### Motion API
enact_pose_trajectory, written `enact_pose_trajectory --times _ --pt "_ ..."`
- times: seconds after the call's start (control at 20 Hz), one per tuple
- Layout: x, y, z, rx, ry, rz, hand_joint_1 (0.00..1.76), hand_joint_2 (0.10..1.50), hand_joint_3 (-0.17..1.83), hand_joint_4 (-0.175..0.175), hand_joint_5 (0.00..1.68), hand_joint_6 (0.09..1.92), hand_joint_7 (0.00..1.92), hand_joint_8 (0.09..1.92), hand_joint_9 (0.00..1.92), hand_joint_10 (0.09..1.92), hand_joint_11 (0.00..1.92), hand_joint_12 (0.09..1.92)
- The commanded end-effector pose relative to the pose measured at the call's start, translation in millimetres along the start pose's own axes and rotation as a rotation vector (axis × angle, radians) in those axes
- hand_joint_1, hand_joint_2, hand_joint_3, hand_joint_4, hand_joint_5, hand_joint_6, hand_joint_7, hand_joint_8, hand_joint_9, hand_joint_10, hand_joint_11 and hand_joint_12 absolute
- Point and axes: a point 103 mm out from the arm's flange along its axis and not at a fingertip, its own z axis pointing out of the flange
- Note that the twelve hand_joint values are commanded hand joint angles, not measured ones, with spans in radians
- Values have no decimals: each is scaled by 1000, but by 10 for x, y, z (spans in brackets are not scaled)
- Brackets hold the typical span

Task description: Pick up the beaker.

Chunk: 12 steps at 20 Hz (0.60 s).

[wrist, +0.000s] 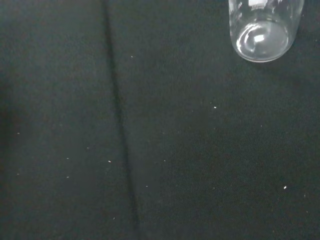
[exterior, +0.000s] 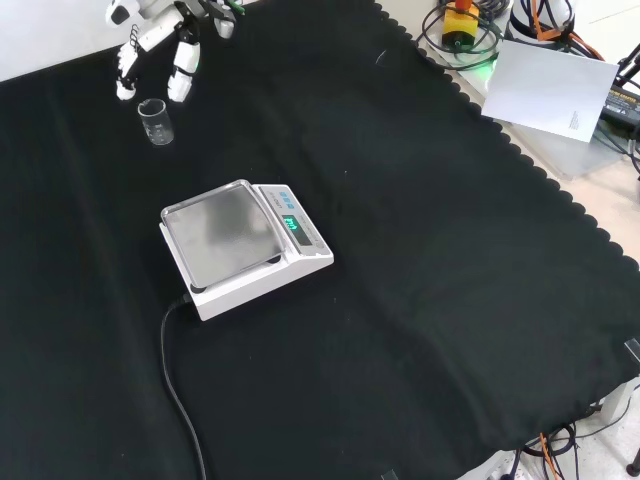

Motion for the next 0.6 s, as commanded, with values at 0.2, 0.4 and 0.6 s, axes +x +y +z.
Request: enact_pose_trajectory --times 0.2,0.4,0.6 --pt "-88 200 94 32 -24 18 704 1032 -175 -26 337 229 150 716 170 881 0 1485" --pt "-155 252 111 41 -57 41 766 1005 -175 -21 317 213 119 705 141 886 49 1488" --pt "-234 270 122 52 -53 51 819 1001 -175 -30 392 246 120 710 206 883 181 1456"
